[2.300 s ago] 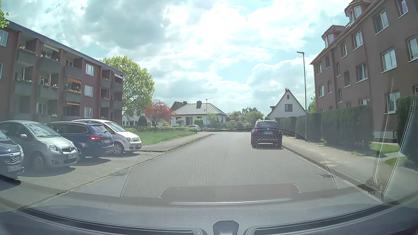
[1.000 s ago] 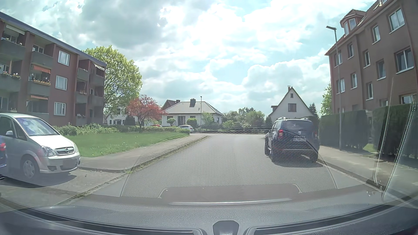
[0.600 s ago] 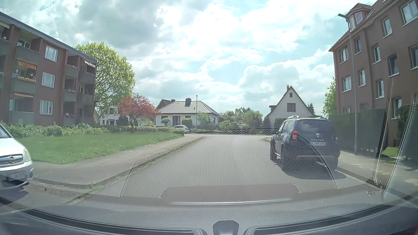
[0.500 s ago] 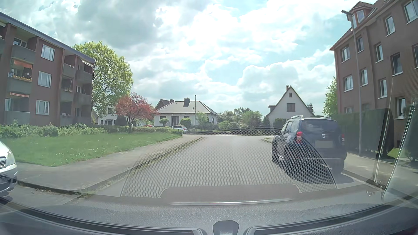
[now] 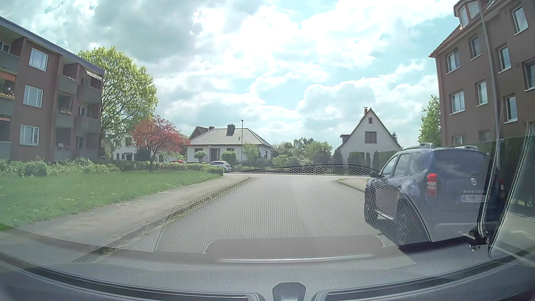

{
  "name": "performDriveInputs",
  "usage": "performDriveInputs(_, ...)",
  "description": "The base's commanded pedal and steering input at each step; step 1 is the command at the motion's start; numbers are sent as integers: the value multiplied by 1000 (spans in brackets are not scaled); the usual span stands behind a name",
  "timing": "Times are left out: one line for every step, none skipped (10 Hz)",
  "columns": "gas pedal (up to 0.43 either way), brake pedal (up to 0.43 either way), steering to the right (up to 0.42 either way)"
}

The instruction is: Follow the waypoints while adhering to traffic rules and regulations

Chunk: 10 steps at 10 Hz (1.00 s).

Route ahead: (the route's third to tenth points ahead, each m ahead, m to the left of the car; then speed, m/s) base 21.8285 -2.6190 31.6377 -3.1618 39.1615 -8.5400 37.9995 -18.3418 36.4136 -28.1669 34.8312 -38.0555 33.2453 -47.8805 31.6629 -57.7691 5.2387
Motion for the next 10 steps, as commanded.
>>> performDriveInputs(67,0,33)
performDriveInputs(67,0,33)
performDriveInputs(67,0,33)
performDriveInputs(67,0,34)
performDriveInputs(59,0,34)
performDriveInputs(39,0,36)
performDriveInputs(20,0,40)
performDriveInputs(20,0,43)
performDriveInputs(0,0,48)
performDriveInputs(0,0,49)
